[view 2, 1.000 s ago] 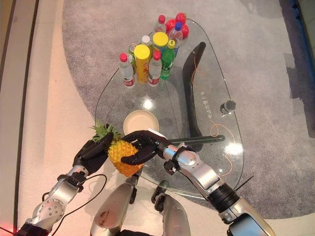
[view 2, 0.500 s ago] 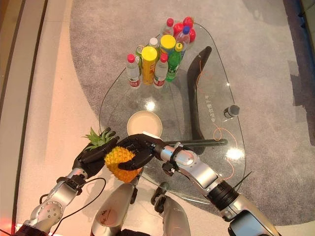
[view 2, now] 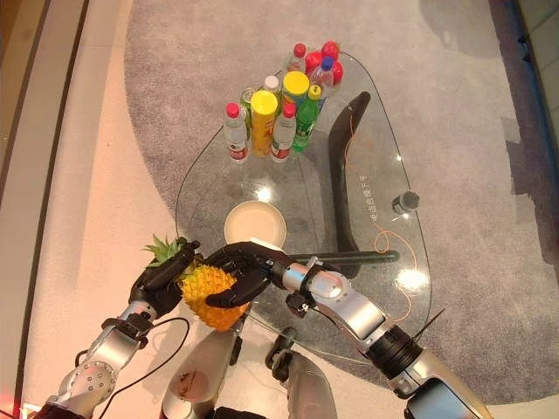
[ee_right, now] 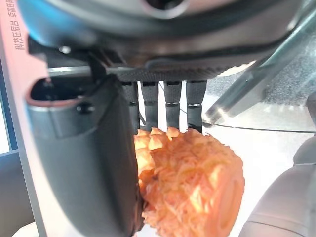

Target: Pick up the fruit to the plate

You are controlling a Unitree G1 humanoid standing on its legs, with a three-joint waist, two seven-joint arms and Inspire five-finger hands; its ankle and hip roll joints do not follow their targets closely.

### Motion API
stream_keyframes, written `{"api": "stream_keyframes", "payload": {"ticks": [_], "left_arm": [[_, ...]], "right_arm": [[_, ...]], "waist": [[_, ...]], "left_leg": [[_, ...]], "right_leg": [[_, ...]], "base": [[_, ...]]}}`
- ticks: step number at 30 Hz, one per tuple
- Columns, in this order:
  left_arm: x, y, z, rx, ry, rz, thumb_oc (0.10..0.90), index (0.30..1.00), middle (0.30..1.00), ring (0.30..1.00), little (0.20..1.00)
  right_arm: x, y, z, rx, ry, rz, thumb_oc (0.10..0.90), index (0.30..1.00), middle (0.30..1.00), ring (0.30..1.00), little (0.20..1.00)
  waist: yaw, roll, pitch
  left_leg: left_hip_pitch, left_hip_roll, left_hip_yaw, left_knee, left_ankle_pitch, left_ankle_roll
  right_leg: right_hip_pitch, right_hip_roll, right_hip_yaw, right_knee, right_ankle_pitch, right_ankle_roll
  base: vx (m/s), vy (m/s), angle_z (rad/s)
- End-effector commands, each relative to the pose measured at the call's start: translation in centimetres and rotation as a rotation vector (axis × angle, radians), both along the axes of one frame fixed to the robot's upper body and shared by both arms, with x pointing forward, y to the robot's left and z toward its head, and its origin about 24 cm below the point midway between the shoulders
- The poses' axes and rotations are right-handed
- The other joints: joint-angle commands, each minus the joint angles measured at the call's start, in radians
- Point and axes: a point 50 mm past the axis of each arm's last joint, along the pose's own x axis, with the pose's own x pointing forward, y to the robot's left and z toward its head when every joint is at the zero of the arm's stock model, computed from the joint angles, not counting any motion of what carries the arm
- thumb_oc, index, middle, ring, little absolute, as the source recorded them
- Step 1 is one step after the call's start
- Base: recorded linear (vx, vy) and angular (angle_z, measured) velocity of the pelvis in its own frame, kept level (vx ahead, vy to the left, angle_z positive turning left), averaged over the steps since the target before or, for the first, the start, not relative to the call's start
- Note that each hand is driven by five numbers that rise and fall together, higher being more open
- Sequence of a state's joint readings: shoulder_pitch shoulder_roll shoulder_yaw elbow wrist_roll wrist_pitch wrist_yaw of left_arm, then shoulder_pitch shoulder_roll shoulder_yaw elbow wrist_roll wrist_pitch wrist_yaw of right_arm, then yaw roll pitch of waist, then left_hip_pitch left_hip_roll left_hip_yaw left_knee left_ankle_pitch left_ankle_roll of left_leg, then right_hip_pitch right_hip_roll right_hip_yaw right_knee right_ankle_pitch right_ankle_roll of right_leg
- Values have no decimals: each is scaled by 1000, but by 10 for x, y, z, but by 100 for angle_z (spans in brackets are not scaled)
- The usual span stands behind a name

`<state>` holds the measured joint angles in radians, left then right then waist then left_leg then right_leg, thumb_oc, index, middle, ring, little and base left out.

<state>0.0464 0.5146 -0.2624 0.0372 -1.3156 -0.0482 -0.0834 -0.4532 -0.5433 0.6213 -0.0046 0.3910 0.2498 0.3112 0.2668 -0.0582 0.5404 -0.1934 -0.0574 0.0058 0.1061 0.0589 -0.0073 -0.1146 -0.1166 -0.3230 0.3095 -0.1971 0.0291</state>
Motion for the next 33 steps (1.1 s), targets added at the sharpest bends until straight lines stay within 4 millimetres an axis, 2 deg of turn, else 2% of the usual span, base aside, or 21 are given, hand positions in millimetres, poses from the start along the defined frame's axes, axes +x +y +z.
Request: {"api": "stream_keyframes", "payload": {"ticks": [1,5,11,20,29,30,32,33], "left_arm": [[8,-44,65,-340,-407,-153,100,300,300,300,200],[8,-40,72,-460,-470,-96,100,300,300,300,200],[9,-35,76,-547,-516,-32,100,300,300,300,200],[10,-35,77,-551,-515,-12,100,300,300,300,200],[10,-36,77,-544,-505,-13,100,300,300,300,200],[10,-36,77,-542,-505,-12,100,300,300,300,200],[11,-36,77,-543,-502,-10,100,300,300,300,200],[11,-36,77,-542,-501,-8,100,300,300,300,200]], "right_arm": [[-57,74,45,322,-98,473,100,300,300,300,200],[-56,77,44,360,-84,440,100,300,300,300,200],[-54,80,41,414,-64,402,100,300,300,300,200],[-52,83,40,454,-50,361,100,300,300,300,200],[-50,82,36,461,-36,315,100,300,300,300,200],[-49,82,36,457,-41,307,160,352,352,352,260],[-48,82,35,448,-48,289,800,900,900,900,900],[-47,81,34,447,-47,278,800,900,900,900,900]], "waist": [[-19,-39,-66],[-13,-53,-71],[-1,-73,-79],[11,-90,-82],[15,-92,-84],[14,-92,-84],[14,-92,-85],[14,-92,-85]], "left_leg": [[9,-15,36,156,-99,85],[17,-7,39,157,-105,81],[32,0,36,148,-110,79],[40,1,30,147,-116,76],[43,2,25,149,-118,74],[43,2,26,149,-118,74],[44,1,25,149,-118,74],[45,0,25,147,-118,74]], "right_leg": [[28,-17,1,-120,226,43],[43,-15,-10,-126,223,40],[64,-9,-25,-137,221,38],[84,-1,-35,-149,220,34],[92,-1,-40,-152,221,34],[92,-1,-41,-152,220,34],[92,-1,-40,-152,221,34],[92,-1,-39,-153,221,35]], "base": [[42,-32,1],[42,-53,0],[40,-61,0],[19,-36,4],[9,-4,2],[0,0,0],[0,0,0],[0,0,0]]}}
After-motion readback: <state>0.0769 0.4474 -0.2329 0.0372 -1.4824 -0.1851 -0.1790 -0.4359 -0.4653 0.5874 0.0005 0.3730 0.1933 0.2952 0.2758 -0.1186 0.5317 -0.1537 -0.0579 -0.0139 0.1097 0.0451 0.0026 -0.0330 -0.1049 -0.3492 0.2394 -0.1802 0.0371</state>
